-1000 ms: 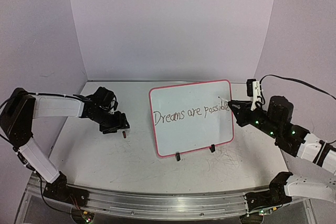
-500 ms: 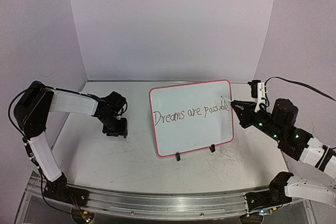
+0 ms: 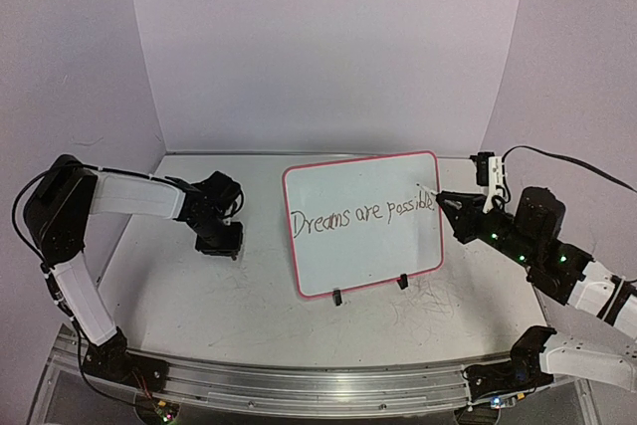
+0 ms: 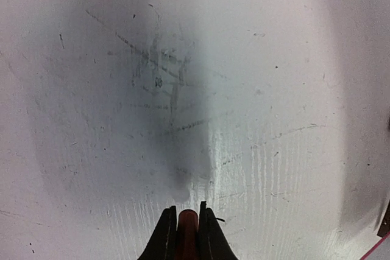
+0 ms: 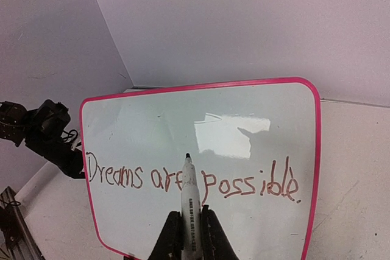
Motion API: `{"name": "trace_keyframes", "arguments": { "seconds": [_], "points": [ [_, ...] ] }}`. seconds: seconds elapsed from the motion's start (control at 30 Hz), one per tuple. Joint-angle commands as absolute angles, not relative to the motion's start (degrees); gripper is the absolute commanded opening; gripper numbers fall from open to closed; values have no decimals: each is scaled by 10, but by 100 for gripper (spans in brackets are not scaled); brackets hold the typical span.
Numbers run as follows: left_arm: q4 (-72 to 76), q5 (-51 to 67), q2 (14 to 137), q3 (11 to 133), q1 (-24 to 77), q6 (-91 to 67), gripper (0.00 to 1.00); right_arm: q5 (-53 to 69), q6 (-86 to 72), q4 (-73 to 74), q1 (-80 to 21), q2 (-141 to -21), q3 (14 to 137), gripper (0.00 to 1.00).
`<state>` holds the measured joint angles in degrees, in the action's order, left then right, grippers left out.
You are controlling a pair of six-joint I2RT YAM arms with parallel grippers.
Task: Write a sentence on the whiteboard
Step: Pick up the pen cap from the center of the board, then insert the whiteboard marker without the cap into the pen cap.
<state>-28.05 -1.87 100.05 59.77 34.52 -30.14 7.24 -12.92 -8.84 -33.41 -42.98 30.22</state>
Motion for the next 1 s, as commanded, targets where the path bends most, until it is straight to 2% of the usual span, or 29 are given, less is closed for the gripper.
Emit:
{"name": "trace_keyframes", "arguments": {
  "seconds": [0.0,0.27,0.43,0.63,0.83,0.97],
  "points": [
    [-301,-17,920,605,346,-286,0,96,-146,-90,-334,-437,334,0],
    [-280,142,701,592,344,-288,0,212,-152,-98,-337,-519,360,0],
    [-114,305,605,538,344,-329,0,350,-219,-246,-352,-573,341,0],
    [88,429,583,480,347,-402,0,391,-249,-338,-446,-673,399,0],
    [109,456,600,495,357,-407,0,412,-321,-488,-503,-739,432,0],
    [141,469,604,500,366,-428,0,418,-328,-519,-519,-775,465,0]
  ]
}}
